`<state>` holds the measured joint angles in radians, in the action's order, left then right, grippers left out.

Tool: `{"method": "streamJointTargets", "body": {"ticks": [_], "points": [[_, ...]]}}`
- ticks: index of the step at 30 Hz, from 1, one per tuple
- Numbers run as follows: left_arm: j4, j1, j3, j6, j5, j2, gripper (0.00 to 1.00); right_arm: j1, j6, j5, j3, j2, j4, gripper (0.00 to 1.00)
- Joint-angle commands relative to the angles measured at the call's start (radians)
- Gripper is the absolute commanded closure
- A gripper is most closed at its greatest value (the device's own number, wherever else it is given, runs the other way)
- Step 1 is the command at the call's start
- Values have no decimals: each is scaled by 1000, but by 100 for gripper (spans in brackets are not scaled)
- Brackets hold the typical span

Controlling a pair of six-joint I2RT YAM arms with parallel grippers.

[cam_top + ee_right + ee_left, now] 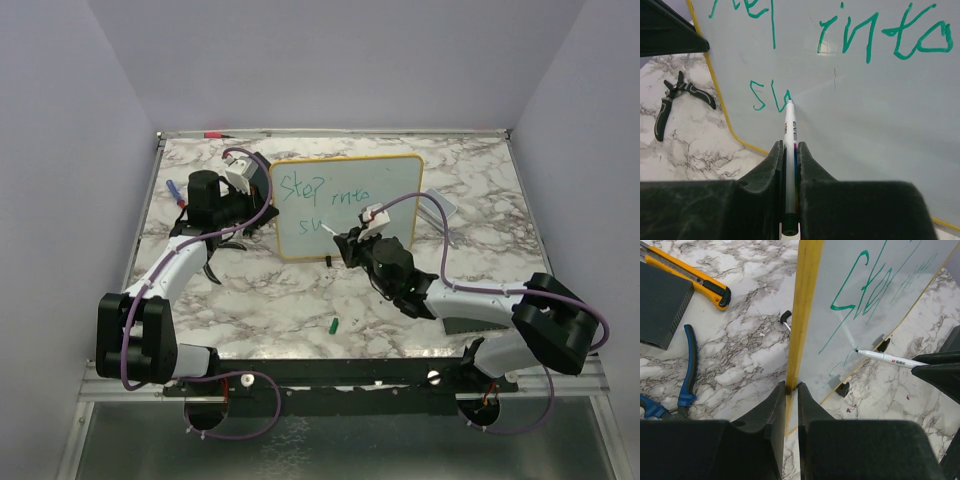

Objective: Write a sentence on the whiteboard

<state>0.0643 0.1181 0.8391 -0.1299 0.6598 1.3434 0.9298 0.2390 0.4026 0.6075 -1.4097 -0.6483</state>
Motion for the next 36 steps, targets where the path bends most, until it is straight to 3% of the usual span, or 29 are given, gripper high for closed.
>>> {"method": "streamJointTargets", "body": {"ticks": [1,16,24,36], "points": [[25,1,-1,0,-9,-39,100,0,25,10,-27,-5,13,99],[25,1,-3,1,-17,-39,100,1,50,24,-55,17,38,100],[23,1,-3,0,-24,-41,100,3,-17,-36,-107,157,-12,99],[25,1,-4,0,-20,-43,100,1,-28,47,-85,154,5,99]]}}
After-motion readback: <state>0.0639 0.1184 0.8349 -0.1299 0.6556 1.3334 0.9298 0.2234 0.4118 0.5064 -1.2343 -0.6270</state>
